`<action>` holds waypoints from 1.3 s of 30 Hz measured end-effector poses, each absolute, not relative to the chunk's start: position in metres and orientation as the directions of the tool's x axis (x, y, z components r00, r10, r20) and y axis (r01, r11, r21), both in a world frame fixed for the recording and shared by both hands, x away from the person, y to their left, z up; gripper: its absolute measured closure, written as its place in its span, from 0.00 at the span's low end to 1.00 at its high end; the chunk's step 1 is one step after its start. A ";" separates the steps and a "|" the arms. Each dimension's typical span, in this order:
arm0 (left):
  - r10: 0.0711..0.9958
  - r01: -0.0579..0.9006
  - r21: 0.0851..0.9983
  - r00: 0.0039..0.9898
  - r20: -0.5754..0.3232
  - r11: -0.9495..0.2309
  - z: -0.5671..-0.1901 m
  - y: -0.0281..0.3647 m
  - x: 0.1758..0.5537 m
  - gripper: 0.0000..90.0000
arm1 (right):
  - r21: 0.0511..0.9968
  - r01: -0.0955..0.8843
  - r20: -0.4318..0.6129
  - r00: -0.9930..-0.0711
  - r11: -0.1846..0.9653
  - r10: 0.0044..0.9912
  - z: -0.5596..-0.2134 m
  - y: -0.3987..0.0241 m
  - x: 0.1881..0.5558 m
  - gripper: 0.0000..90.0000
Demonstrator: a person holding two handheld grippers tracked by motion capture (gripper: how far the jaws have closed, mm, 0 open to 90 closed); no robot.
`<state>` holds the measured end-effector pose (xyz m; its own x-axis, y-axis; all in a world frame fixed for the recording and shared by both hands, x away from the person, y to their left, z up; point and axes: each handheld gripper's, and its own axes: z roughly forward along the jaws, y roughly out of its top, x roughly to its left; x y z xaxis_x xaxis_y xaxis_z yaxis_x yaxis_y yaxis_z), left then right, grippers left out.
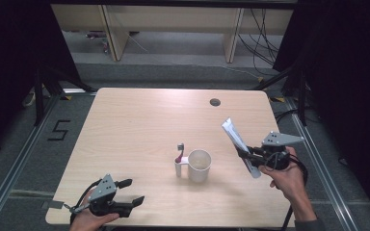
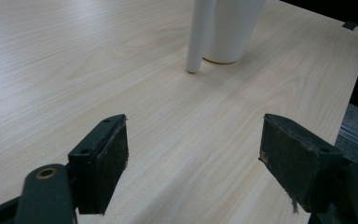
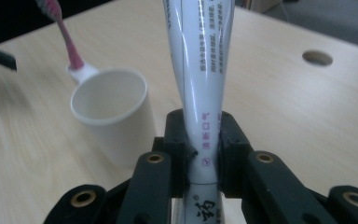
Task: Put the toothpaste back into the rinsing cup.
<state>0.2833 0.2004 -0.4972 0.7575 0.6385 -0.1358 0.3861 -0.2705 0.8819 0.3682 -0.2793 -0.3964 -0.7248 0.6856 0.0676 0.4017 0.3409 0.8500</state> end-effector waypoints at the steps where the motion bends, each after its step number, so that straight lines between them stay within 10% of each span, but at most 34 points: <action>1: 0.638 0.385 0.883 0.758 -0.137 -0.269 -0.498 0.200 0.283 0.25 | 0.858 0.399 0.079 -0.724 0.323 0.685 -0.395 -0.275 0.371 0.86; 39: 0.633 0.385 0.882 0.762 -0.137 -0.272 -0.498 0.200 0.283 0.26 | 0.940 0.322 0.213 -0.811 0.111 0.545 -0.413 -0.171 0.406 0.86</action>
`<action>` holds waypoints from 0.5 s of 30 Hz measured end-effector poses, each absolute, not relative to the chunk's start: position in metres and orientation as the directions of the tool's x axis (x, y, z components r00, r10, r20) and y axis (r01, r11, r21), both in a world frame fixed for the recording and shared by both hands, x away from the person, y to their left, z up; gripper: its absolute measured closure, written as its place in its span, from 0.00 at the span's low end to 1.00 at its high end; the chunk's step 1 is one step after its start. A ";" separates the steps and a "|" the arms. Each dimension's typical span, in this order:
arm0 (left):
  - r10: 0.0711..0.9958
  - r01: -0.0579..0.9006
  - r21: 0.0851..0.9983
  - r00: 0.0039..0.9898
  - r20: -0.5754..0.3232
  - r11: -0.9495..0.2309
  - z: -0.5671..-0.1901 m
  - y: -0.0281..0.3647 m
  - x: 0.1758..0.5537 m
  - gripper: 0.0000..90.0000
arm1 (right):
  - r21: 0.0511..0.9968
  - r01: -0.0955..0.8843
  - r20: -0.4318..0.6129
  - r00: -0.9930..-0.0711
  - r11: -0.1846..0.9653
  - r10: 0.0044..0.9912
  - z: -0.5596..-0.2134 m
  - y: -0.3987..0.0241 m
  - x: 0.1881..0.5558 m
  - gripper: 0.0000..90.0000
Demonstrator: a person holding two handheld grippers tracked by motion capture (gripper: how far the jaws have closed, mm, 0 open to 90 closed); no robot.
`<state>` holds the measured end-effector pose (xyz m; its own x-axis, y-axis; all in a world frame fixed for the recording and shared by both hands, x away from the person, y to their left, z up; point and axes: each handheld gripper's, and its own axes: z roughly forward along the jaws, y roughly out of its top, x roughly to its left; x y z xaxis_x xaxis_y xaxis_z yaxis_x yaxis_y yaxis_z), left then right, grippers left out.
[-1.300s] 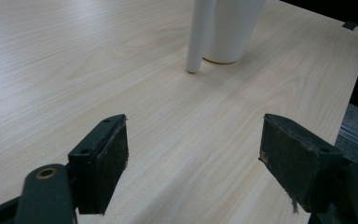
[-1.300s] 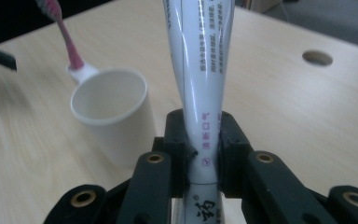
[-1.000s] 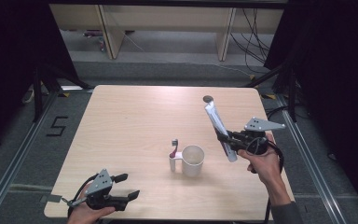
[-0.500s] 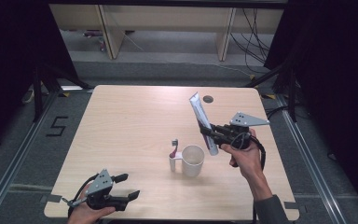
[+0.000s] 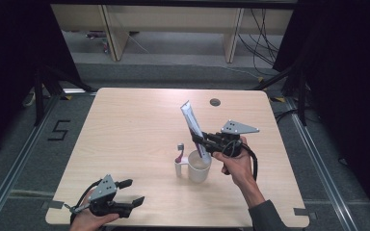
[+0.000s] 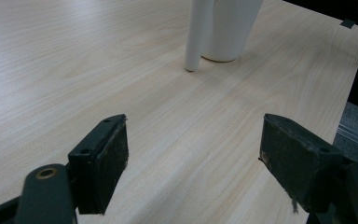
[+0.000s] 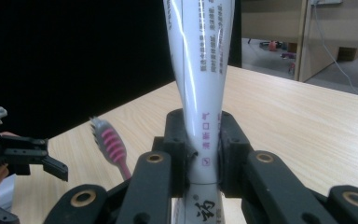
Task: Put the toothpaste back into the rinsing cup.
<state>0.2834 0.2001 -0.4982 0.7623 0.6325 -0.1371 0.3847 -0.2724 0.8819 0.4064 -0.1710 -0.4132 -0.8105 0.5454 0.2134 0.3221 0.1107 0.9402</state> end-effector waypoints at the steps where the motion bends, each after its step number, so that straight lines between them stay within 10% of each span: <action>1: 0.632 0.385 0.882 0.762 -0.138 -0.272 -0.498 0.200 0.283 0.25 | 0.939 0.325 0.214 -0.811 0.116 0.544 -0.415 -0.171 0.406 0.86; 15: 0.628 0.383 0.880 0.767 -0.132 -0.282 -0.499 0.200 0.283 0.25 | 0.931 0.346 0.235 -0.811 0.115 0.535 -0.441 -0.168 0.403 0.86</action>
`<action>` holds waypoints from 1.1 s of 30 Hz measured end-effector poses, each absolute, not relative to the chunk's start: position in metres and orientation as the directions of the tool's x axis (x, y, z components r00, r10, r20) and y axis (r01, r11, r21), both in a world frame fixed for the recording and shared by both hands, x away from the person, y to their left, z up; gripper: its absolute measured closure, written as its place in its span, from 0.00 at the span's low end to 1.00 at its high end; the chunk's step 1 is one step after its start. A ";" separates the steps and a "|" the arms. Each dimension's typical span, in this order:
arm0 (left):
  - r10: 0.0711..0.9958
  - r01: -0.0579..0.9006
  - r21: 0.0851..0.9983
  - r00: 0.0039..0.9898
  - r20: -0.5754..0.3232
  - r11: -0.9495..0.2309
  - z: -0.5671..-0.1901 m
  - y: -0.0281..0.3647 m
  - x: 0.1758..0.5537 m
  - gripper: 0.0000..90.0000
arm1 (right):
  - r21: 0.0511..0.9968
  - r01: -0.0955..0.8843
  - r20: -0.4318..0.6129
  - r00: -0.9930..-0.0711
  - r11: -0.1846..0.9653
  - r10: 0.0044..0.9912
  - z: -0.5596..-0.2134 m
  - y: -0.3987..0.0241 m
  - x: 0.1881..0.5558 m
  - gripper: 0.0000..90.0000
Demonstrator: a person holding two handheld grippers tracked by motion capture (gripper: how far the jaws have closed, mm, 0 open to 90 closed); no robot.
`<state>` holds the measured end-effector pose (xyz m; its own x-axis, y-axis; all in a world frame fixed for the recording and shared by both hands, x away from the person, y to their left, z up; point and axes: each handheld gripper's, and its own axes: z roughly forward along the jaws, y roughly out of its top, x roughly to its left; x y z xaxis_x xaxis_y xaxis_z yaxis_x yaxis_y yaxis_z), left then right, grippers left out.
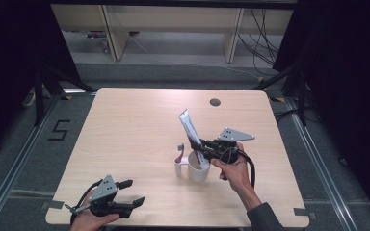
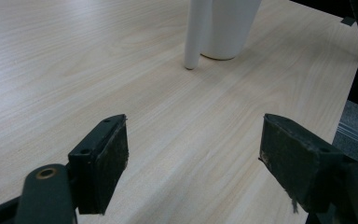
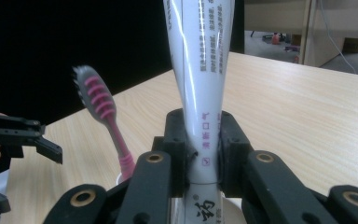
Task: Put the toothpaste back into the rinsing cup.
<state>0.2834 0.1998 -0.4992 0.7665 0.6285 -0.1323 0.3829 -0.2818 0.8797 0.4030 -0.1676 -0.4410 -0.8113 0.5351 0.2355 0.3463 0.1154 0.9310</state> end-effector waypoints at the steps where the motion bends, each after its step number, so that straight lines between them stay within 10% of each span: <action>1: 0.628 0.382 0.880 0.767 -0.132 -0.282 -0.499 0.200 0.283 0.25 | 0.933 0.336 0.222 -0.820 0.130 0.528 -0.442 -0.168 0.405 0.86; 33: 0.626 0.384 0.882 0.767 -0.141 -0.273 -0.500 0.199 0.282 0.25 | 0.925 0.287 0.125 -0.848 0.250 0.514 -0.457 -0.170 0.391 0.85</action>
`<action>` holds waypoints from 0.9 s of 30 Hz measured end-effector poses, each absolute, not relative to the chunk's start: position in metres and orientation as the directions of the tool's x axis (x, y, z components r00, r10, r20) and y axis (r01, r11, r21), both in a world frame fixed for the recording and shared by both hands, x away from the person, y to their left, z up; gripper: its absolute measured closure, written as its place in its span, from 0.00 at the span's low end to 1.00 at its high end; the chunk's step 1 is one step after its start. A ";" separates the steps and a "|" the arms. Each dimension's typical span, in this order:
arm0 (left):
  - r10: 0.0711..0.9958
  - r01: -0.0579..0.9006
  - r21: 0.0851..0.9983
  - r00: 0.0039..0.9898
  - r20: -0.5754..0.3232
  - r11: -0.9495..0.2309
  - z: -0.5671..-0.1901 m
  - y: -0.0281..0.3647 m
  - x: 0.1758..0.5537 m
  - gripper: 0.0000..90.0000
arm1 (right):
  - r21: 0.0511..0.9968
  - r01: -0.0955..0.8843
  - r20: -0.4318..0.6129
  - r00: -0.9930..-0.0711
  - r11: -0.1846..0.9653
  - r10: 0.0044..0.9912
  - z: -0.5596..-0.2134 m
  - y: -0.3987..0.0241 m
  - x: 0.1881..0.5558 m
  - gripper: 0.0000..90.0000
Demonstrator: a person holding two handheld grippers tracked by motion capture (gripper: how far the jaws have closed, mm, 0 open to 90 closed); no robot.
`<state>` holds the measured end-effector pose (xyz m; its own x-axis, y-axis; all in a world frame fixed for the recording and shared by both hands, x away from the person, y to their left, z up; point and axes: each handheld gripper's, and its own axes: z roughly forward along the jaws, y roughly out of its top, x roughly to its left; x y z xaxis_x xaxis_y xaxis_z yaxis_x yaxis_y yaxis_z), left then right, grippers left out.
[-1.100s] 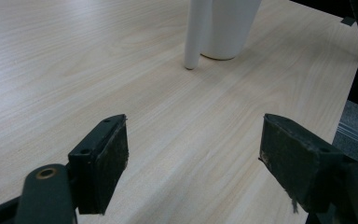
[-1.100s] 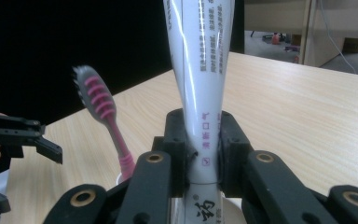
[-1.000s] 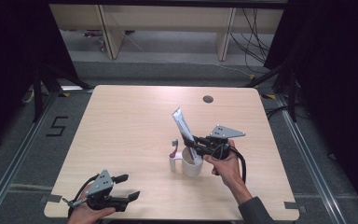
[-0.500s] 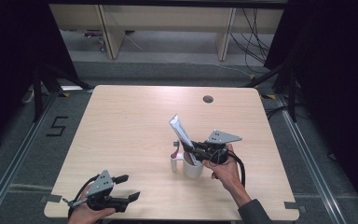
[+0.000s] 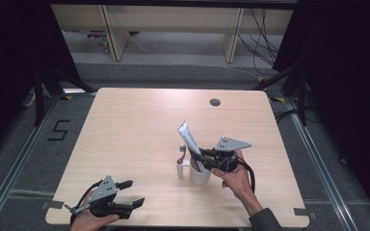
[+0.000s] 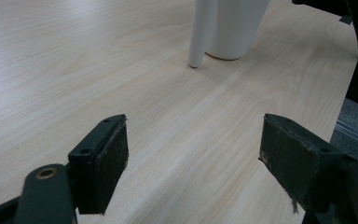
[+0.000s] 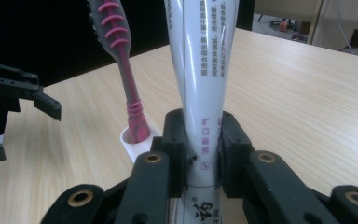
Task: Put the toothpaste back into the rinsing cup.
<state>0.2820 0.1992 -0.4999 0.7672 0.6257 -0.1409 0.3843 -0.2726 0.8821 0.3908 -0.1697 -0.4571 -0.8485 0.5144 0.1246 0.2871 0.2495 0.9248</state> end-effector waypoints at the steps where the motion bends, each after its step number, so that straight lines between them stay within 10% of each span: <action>1: 0.627 0.386 0.879 0.767 -0.137 -0.280 -0.499 0.200 0.282 0.25 | 0.923 0.290 0.126 -0.848 0.252 0.515 -0.457 -0.170 0.390 0.85; 27: 0.631 0.384 0.881 0.764 -0.134 -0.277 -0.499 0.200 0.281 0.25 | 0.888 0.297 0.084 -0.855 0.350 0.511 -0.462 -0.171 0.377 0.83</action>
